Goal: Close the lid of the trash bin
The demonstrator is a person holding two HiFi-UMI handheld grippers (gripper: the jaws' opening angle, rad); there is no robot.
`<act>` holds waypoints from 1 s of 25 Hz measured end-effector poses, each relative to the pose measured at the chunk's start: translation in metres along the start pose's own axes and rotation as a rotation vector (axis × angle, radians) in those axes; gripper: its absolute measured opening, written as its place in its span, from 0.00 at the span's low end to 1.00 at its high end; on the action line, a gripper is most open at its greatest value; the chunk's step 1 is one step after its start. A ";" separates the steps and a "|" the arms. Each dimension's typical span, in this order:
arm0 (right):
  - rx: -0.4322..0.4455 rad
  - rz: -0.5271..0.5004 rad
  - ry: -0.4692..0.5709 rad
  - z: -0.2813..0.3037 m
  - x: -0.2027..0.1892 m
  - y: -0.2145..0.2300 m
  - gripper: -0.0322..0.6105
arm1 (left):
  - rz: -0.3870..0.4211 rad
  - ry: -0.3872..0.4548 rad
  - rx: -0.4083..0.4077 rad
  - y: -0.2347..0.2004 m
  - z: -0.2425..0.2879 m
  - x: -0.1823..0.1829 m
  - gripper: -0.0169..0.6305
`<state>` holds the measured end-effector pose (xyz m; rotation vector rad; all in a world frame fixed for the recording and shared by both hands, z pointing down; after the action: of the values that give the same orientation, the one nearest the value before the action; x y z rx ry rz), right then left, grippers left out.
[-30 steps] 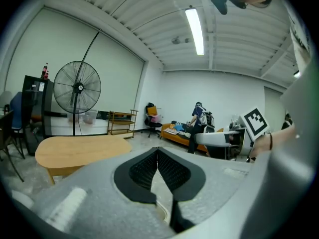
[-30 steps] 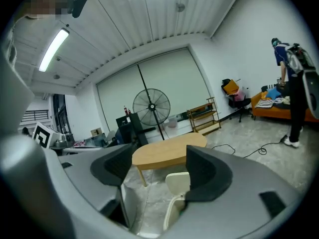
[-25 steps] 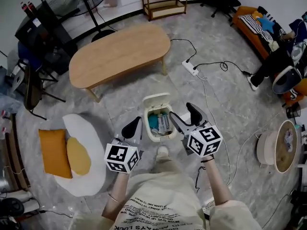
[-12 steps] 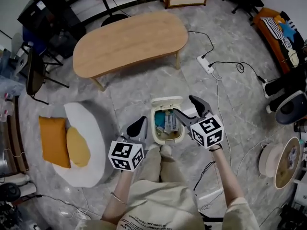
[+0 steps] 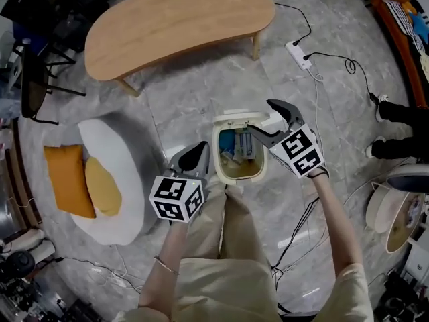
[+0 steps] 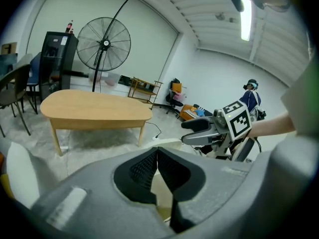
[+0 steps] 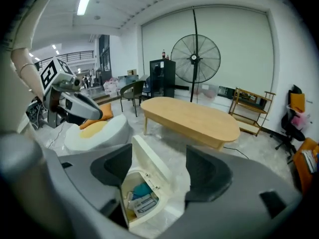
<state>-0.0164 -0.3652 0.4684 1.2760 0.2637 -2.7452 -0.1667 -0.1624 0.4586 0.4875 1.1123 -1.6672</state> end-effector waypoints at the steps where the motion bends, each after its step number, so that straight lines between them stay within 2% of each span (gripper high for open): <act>1: 0.013 -0.018 -0.015 0.006 -0.003 -0.001 0.55 | -0.010 -0.008 -0.002 -0.003 0.004 -0.004 0.06; 8: 0.074 -0.151 -0.069 0.034 -0.025 -0.014 0.55 | -0.046 -0.050 -0.017 -0.016 0.026 -0.032 0.06; 25: 0.035 -0.289 -0.113 0.022 -0.037 -0.042 0.55 | -0.048 -0.092 -0.080 -0.011 0.020 -0.060 0.06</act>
<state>-0.0161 -0.3278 0.5149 1.1666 0.4225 -3.0626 -0.1494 -0.1473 0.5186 0.3322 1.1261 -1.6621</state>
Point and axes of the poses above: the fingertips, and each gripper's own axes: z forward along the fingers, y to its right, x out of its top, the point moved 10 cm from there along -z, backward along the fingers, and after that the axes turned 8 degrees about -x, right-handed, at the moved point
